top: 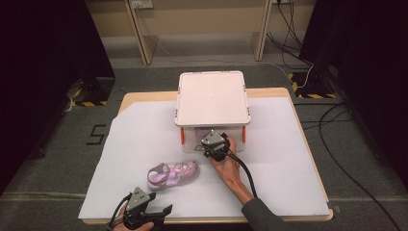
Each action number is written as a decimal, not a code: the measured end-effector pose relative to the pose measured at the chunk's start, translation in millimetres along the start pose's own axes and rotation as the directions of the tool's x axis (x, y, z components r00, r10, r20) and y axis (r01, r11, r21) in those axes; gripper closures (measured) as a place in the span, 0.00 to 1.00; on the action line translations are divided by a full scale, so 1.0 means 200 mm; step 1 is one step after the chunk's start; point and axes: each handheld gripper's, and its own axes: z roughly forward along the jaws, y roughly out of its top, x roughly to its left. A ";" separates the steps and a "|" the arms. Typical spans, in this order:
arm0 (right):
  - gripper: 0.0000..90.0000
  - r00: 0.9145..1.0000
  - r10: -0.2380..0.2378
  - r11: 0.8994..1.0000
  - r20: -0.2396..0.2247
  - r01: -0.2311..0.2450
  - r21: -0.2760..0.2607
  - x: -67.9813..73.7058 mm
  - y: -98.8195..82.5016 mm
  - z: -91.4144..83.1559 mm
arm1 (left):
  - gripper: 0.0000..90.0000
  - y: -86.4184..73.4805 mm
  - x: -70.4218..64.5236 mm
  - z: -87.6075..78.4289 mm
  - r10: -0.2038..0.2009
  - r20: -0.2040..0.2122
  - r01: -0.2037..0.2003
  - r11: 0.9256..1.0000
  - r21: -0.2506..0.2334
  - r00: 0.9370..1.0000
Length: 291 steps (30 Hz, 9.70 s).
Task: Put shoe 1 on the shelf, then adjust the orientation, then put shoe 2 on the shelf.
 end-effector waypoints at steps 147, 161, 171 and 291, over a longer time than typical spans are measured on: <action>0.48 0.900 -0.119 0.982 -0.419 0.046 -0.182 0.46 0.15 -0.39 | 0.23 -0.02 0.14 -0.07 -0.053 -0.154 0.049 0.998 -0.029 0.987; 0.53 0.892 -0.194 0.975 -0.407 0.129 -0.183 0.58 0.17 -0.32 | 0.23 -0.02 0.16 -0.07 -0.073 -0.162 0.070 0.997 -0.025 0.984; 0.58 0.906 -0.284 0.957 -0.313 0.248 -0.151 0.60 0.20 -0.27 | 0.23 -0.03 0.15 -0.08 -0.068 -0.160 0.064 0.998 -0.025 0.985; 0.37 0.994 0.082 0.994 -0.074 -0.087 -0.066 -0.07 -0.22 -0.53 | 0.23 -0.02 0.13 -0.05 -0.044 -0.139 0.043 0.999 -0.016 0.989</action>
